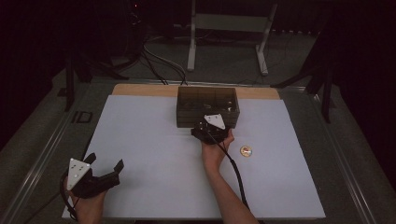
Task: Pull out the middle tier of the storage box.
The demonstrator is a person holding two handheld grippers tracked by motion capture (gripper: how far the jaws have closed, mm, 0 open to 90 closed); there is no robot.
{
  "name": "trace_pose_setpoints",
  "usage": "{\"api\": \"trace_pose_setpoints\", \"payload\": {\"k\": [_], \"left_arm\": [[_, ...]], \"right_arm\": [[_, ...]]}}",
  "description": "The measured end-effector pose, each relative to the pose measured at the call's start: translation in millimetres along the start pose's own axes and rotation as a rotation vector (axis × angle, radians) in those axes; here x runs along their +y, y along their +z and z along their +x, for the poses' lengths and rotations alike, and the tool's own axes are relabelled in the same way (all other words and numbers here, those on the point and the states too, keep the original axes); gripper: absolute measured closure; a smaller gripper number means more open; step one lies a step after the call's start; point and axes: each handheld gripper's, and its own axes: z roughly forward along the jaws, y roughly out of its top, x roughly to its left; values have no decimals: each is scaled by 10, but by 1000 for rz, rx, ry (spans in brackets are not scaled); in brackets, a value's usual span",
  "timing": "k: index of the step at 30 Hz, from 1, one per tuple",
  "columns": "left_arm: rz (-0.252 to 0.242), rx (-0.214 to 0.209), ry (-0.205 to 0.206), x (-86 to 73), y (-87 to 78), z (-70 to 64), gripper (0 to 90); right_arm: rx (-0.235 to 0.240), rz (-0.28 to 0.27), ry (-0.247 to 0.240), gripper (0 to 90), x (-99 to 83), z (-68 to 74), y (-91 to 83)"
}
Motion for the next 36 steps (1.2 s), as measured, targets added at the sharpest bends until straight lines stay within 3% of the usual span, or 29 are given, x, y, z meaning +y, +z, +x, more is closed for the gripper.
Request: {"api": "trace_pose_setpoints", "payload": {"k": [3,8,15,19,36], "left_arm": [[0,0,-1,-1,-1,0,11],[-1,1,-3,-1,-2,2,11],[-4,2,-8,-4,-6,3,12],[-4,2,-8,-4,-6,4,11],[-7,2,-12,-3,-16,13,11]], "right_arm": [[-33,2,0,151,-9,24,0],[-28,-1,4,195,-19,39,2],[-31,-11,11,330,-30,59,3],[-54,-16,13,394,-37,80,4],[-85,13,28,474,-92,99,79]]}}
